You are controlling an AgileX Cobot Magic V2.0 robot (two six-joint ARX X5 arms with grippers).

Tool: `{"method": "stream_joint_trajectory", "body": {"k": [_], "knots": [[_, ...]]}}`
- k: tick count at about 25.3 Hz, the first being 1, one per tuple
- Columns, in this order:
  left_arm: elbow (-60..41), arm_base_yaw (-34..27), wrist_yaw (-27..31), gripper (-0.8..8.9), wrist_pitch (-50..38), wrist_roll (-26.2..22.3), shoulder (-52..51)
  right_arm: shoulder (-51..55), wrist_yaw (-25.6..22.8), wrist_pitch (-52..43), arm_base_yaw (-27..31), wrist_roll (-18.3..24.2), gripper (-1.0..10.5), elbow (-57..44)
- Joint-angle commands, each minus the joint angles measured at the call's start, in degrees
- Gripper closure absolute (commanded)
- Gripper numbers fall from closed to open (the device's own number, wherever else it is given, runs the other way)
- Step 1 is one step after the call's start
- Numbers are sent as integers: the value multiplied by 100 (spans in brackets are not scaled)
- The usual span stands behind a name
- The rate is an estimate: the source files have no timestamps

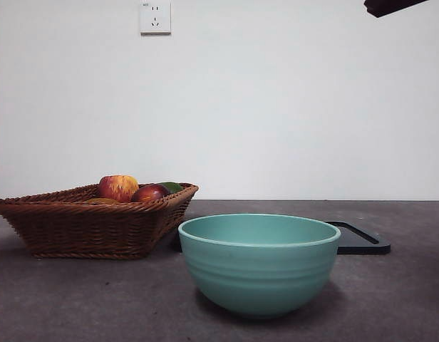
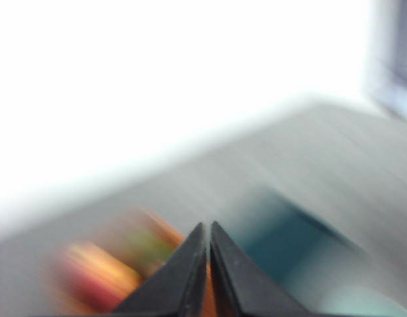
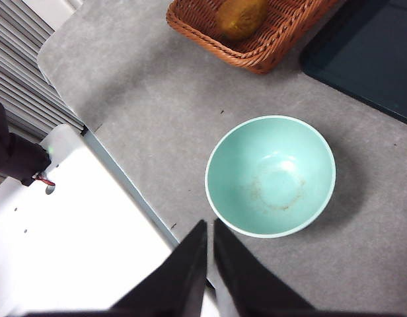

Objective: Pick up the wifruite, put it on the bowl, pick up the plate, put it on desk

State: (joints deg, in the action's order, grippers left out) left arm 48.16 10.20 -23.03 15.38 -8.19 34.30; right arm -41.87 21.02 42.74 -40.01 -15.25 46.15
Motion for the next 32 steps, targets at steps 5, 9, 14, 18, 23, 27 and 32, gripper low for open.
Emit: {"method": "stream_joint_trajectory", "body": {"k": [5,9,14,18,23,27,32], "knots": [[-1996,-879,1749,804,-2006,387,-1480,-33,-2,-52,-37,48,941,107],[-2839,-1084,2074,804,-2011,605,-2098,-33,-2,-52,-37,48,941,105],[-3665,-1268,2142,804,-1954,791,-2787,-33,-2,-52,-37,48,941,105],[-4068,-1360,2184,804,-1803,822,-3185,-33,-2,-52,-37,48,941,105],[-4308,-1473,2201,804,-1399,822,-3414,-33,-2,-52,-37,48,941,107],[-4548,-1502,2201,804,-1366,831,-3414,-33,-2,-52,-37,48,941,107],[-4754,-1502,2201,804,-1333,828,-3414,-33,-2,-52,-37,48,941,105]]}}
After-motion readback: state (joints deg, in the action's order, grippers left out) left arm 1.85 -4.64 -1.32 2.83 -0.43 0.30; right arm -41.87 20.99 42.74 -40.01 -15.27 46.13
